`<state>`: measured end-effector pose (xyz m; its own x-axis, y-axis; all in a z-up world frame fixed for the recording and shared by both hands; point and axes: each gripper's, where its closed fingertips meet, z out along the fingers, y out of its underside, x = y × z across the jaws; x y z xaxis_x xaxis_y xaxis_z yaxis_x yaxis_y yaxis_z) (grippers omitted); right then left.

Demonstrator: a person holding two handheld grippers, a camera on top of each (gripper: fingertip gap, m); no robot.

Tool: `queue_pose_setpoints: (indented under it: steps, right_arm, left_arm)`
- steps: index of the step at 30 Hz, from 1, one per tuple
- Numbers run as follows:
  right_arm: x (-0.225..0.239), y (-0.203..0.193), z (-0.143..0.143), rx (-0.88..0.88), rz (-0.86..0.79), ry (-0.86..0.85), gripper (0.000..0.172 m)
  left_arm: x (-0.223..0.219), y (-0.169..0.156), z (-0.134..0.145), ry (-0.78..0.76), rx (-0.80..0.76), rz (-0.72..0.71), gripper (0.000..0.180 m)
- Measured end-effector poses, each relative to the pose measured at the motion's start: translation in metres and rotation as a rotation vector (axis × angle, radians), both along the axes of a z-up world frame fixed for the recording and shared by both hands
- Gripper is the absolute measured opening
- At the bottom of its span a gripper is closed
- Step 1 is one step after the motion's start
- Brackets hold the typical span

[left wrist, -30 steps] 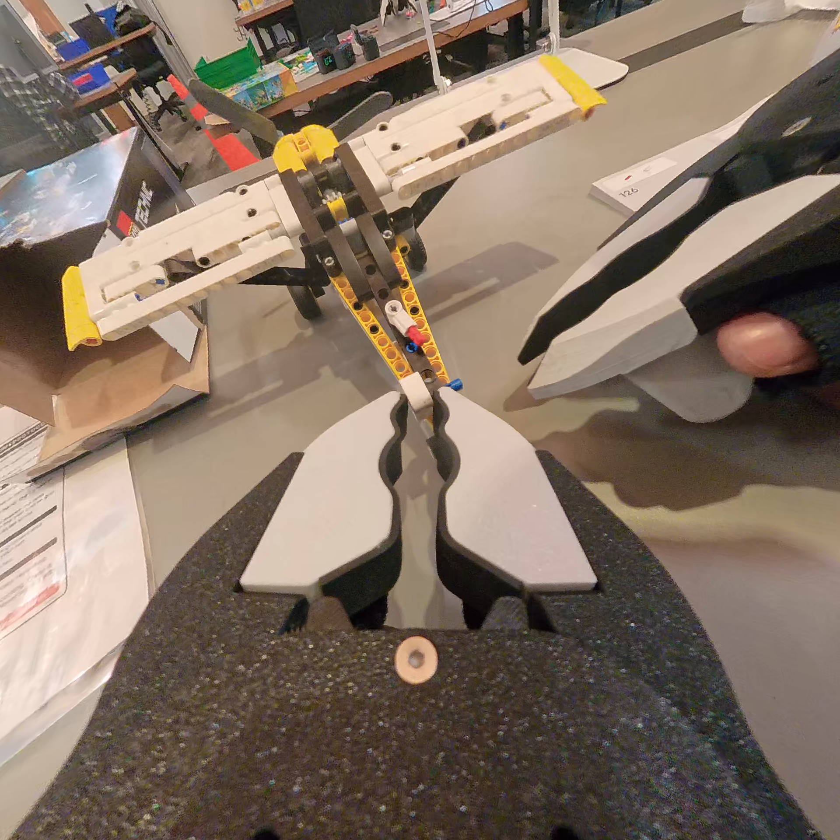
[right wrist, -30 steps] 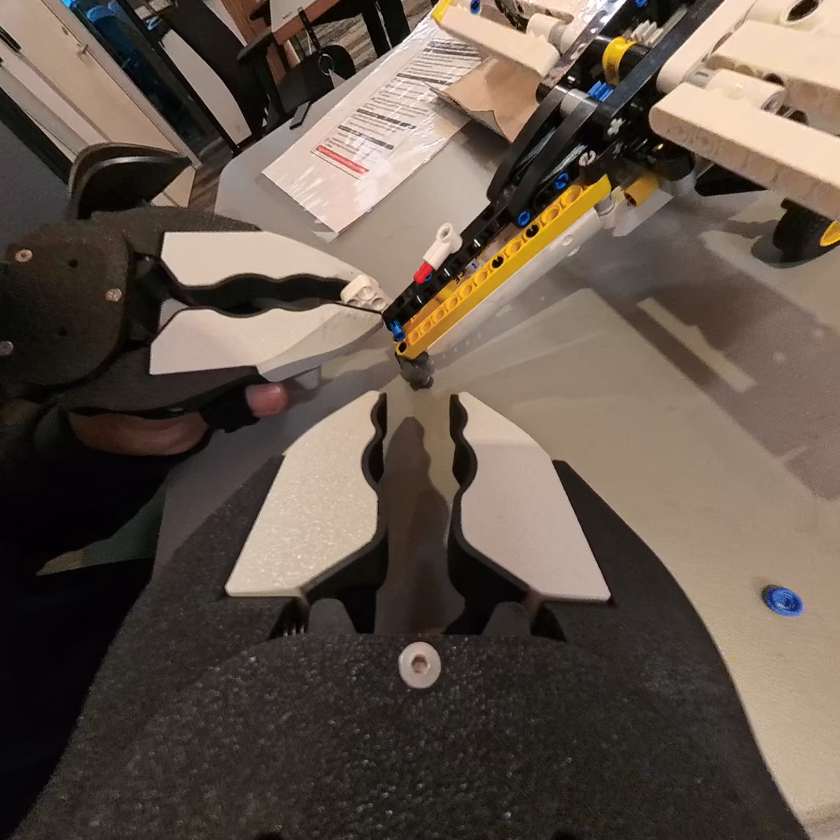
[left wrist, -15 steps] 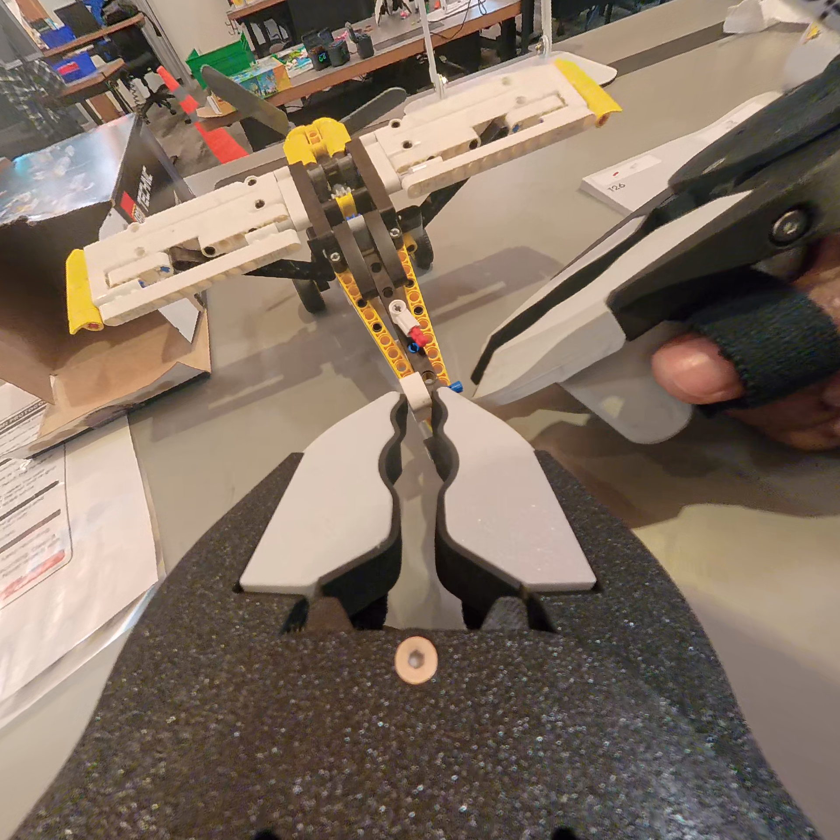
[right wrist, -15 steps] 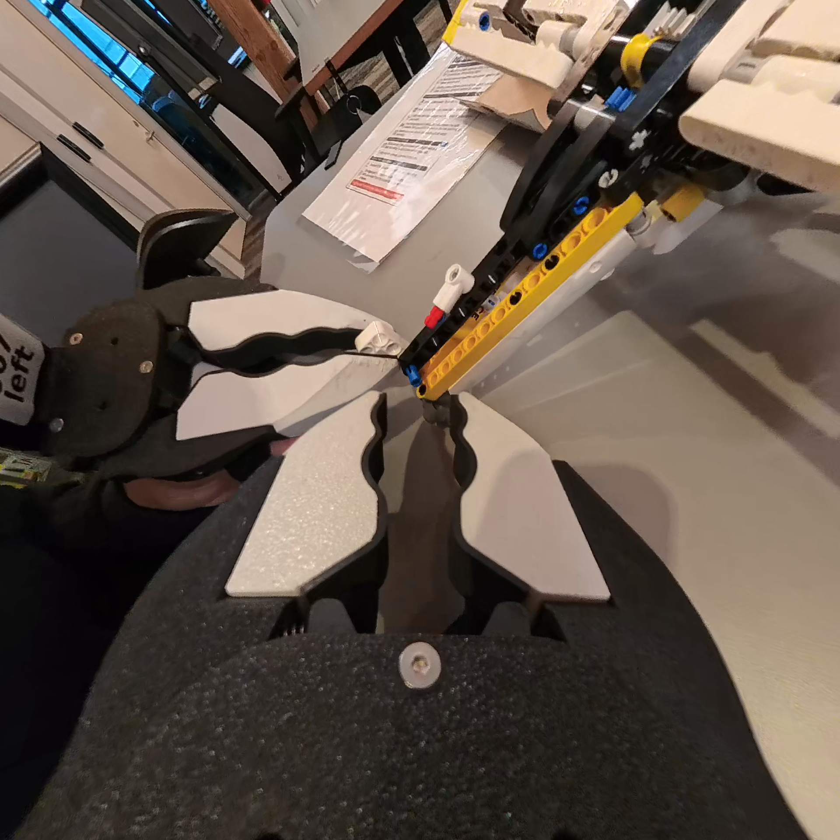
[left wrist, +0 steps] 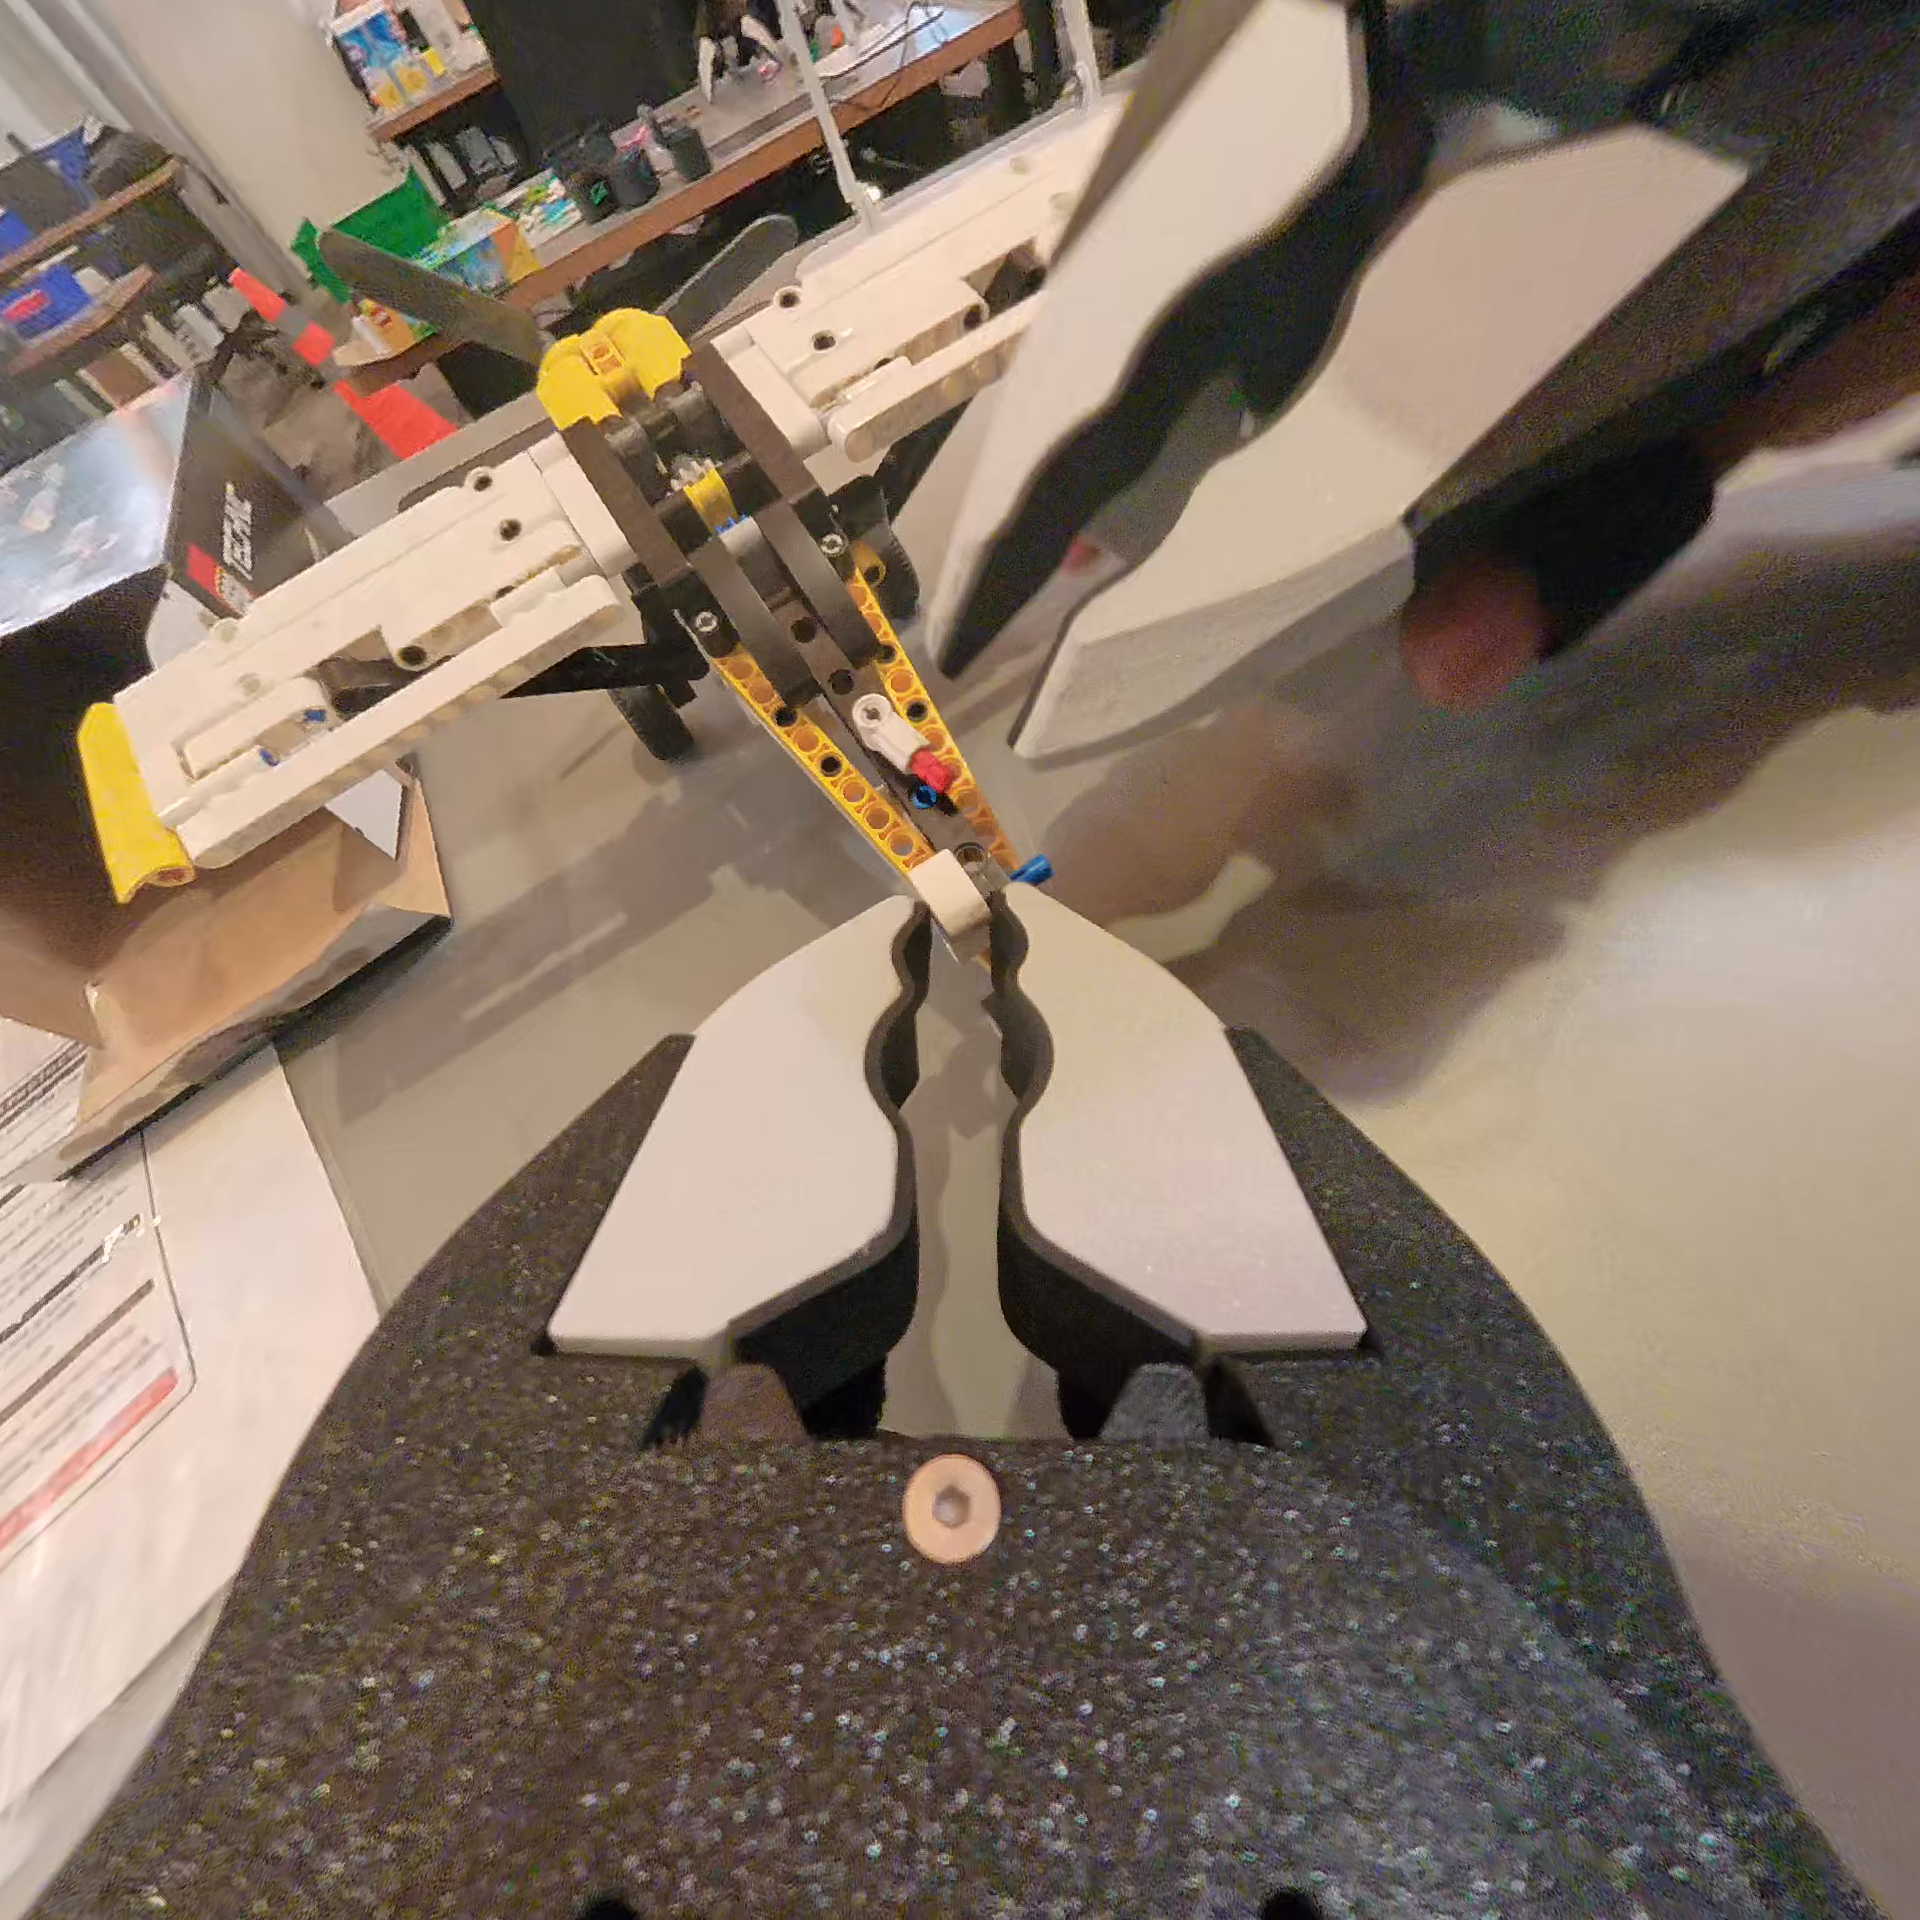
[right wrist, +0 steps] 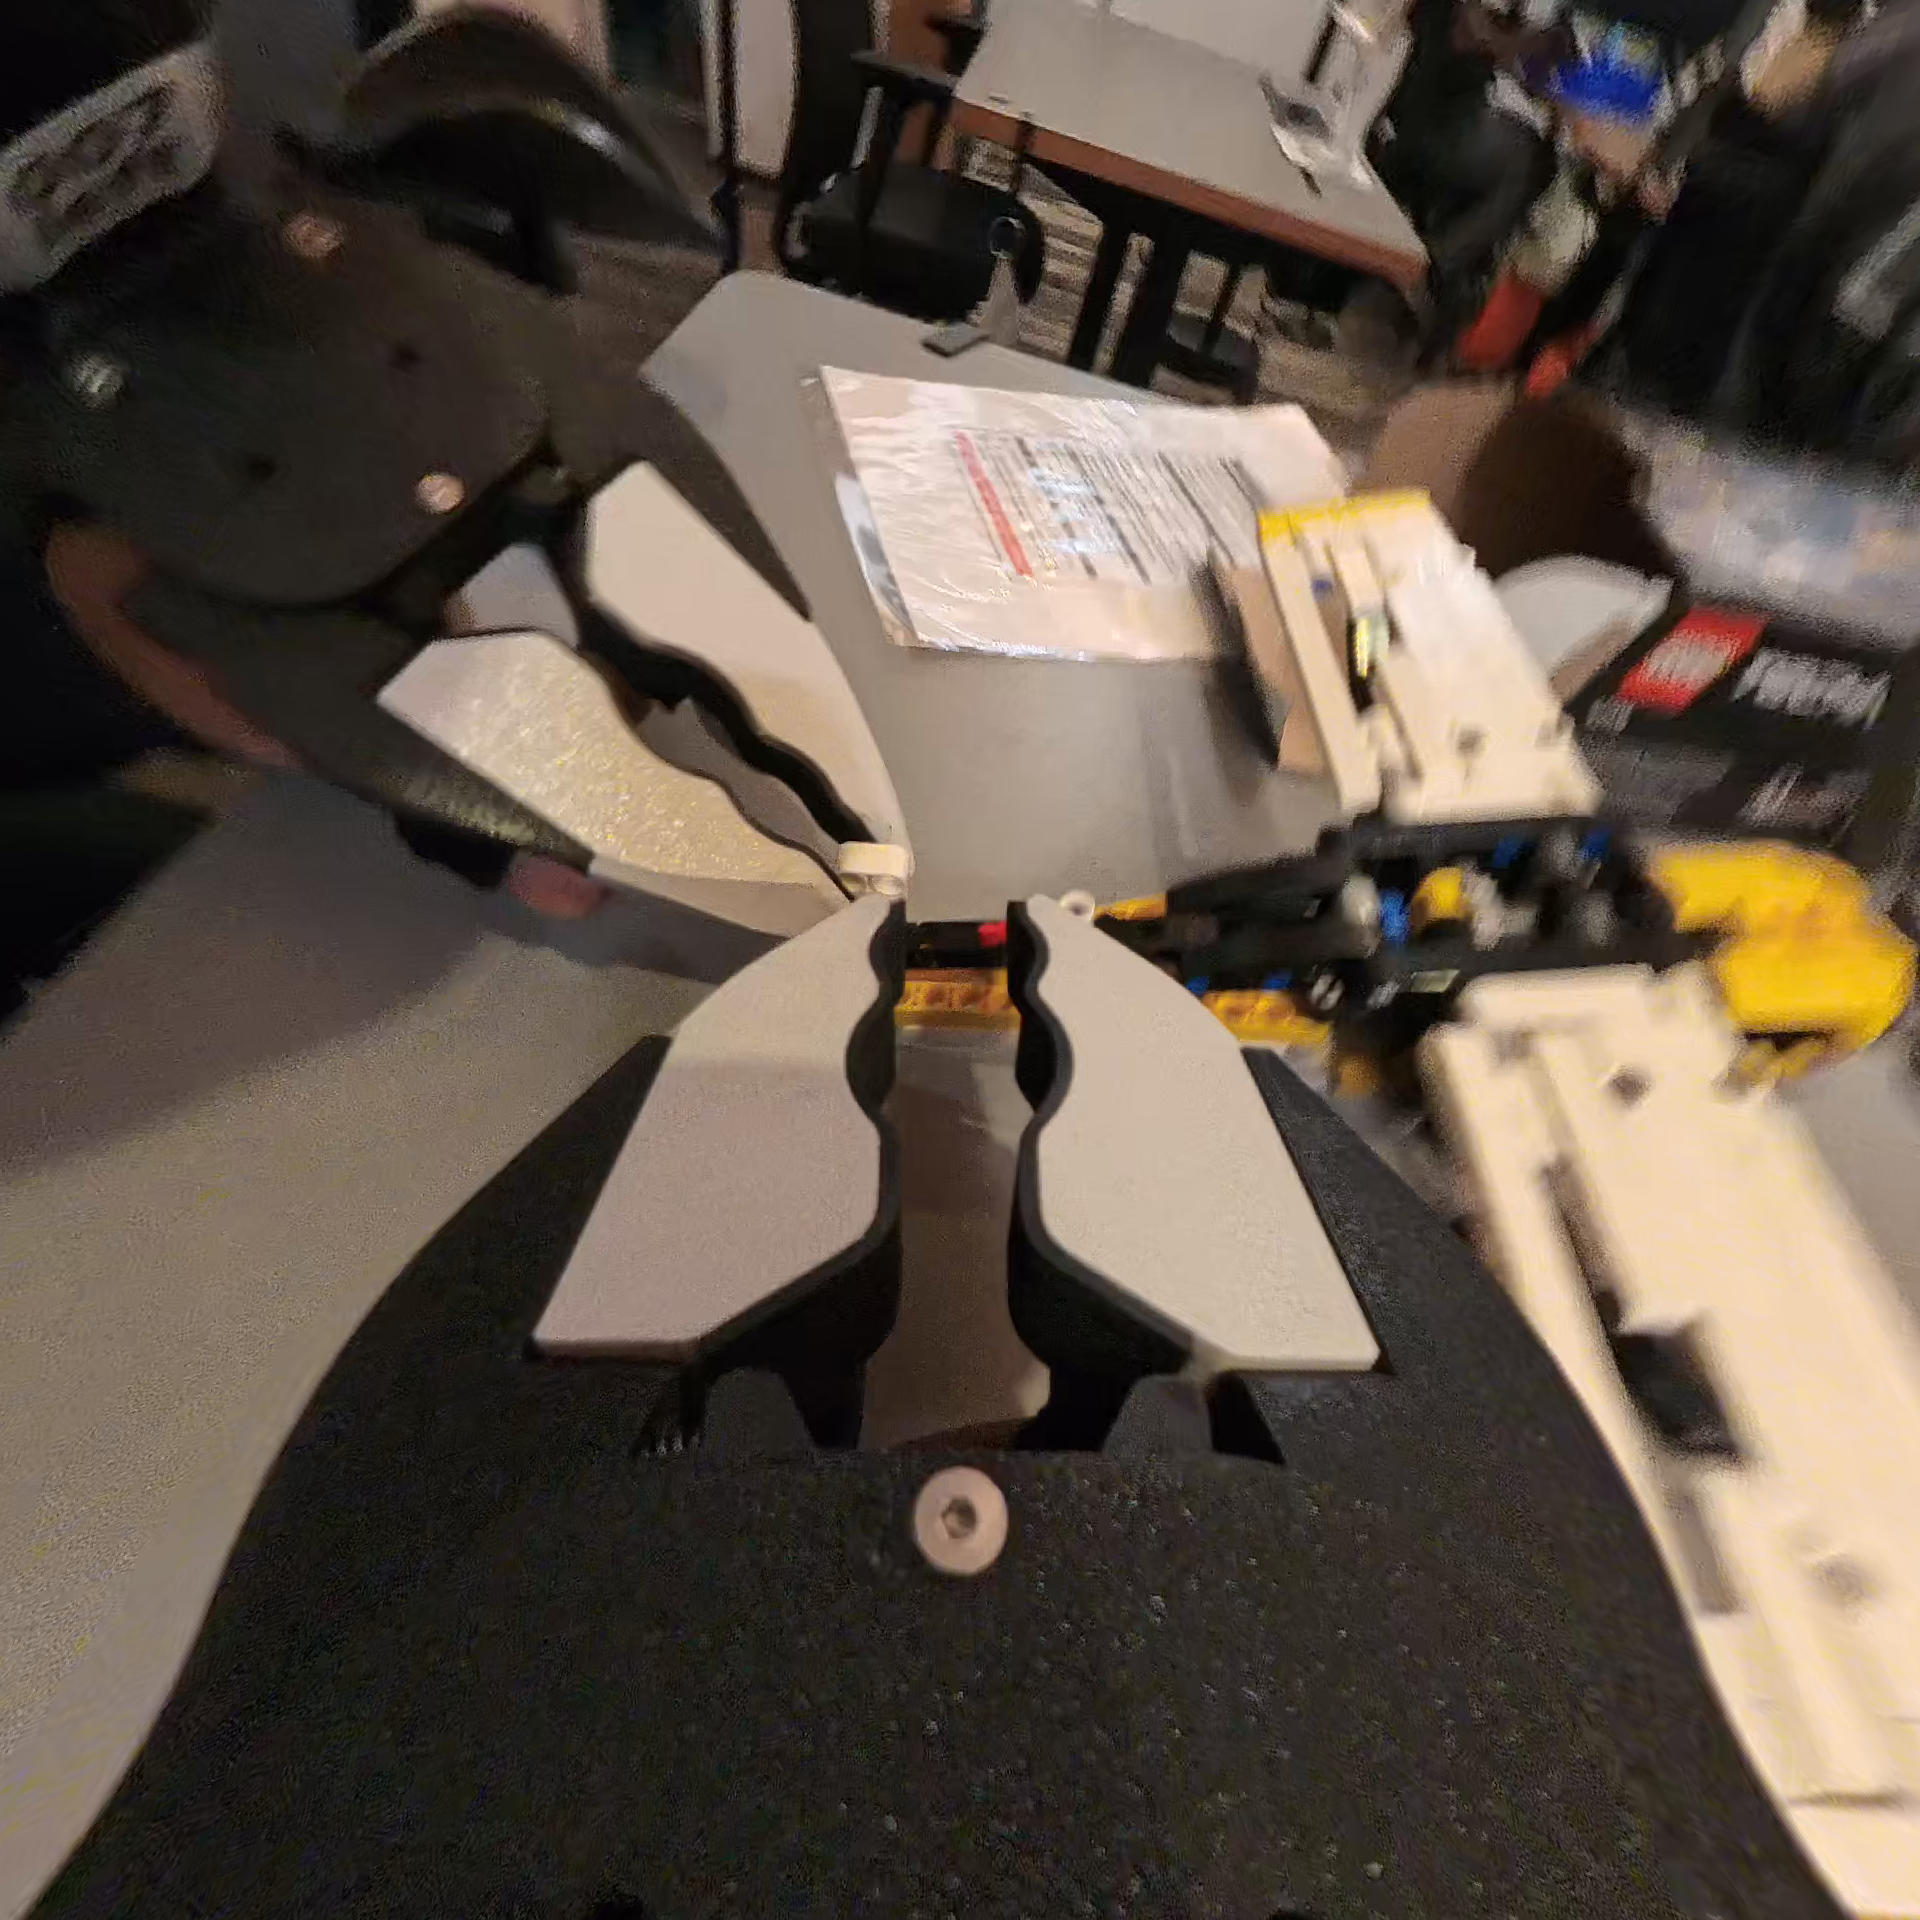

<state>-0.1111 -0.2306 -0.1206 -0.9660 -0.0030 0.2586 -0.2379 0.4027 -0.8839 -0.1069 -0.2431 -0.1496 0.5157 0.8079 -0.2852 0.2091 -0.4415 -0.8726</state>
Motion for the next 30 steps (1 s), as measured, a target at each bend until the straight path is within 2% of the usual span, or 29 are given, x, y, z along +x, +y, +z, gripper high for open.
queue_pose_setpoints:
  steps: [4,6,9,16,22,30]
  right_arm:
    - [0.006,-0.010,-0.001,0.212,0.280,0.333,0.020]
    - [0.008,-0.012,-0.012,0.365,0.426,0.444,0.020]
    - [0.000,-0.018,-0.020,0.531,0.545,0.569,0.021]
    - [0.000,-0.022,-0.029,0.690,0.717,0.595,0.017]
    - [-0.002,-0.017,-0.033,0.785,0.758,0.582,0.016]
    - [-0.009,-0.016,-0.043,0.868,0.818,0.659,0.019]
  left_arm:
    - [0.000,-0.004,0.000,-0.007,0.009,-0.031,0.011]
    - [-0.001,-0.006,0.000,-0.003,0.006,-0.029,0.011]
    - [-0.002,-0.008,0.000,0.009,-0.006,-0.023,0.011]
    - [-0.001,-0.009,0.000,0.028,-0.034,-0.013,0.011]
    - [-0.002,-0.010,0.000,0.055,-0.060,-0.022,0.011]
    - [-0.002,-0.010,0.000,0.074,-0.082,-0.020,0.011]
